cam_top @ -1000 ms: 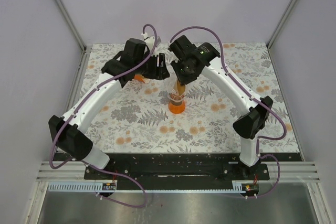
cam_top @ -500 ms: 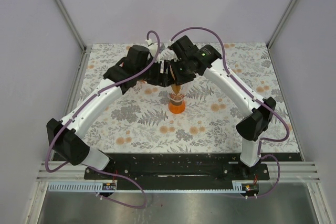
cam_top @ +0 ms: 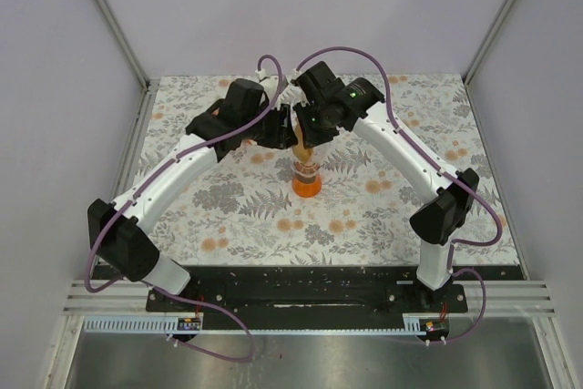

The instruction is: Place the coffee filter in the dripper

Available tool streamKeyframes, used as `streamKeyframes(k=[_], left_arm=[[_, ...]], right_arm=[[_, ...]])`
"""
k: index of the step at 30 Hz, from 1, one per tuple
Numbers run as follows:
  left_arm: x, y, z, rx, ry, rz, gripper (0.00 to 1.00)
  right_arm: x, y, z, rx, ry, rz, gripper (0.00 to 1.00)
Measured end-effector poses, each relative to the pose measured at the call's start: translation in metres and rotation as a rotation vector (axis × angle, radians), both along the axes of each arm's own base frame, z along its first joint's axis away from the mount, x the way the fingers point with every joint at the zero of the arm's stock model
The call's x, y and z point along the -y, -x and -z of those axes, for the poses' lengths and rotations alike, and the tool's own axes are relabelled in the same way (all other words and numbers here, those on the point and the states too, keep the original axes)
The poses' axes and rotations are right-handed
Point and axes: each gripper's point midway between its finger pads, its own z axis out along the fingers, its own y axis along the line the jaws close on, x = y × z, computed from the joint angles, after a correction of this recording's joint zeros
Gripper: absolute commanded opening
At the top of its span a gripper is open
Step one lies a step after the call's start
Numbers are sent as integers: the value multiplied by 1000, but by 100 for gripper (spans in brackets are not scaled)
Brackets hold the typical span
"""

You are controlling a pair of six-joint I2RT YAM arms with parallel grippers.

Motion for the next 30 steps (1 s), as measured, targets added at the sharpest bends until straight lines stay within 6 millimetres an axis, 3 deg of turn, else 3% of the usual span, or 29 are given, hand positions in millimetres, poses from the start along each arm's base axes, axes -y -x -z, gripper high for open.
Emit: streamKeyframes(k=[4,10,21,23,28,30], left_arm=[[1,-2,8,-19,-12,1,30],[1,-2,13,-20,-30,11,1],[-22,-17,15,86,-179,-11,0],[-22,-17,15,94,-190,-6,0],[-25,-17,17,97,-213,-1,0],[-26,-16,18,94,-218,2,0]], right_arm=[[0,0,0,1,-2,0,18],[0,-2,0,7,0,2,15],[42,-17,24,-2,88,104,12],[43,-18,24,4,87,108,18],[40,-19,17,21,67,95,42],[38,-19,14,26,50,80,46]])
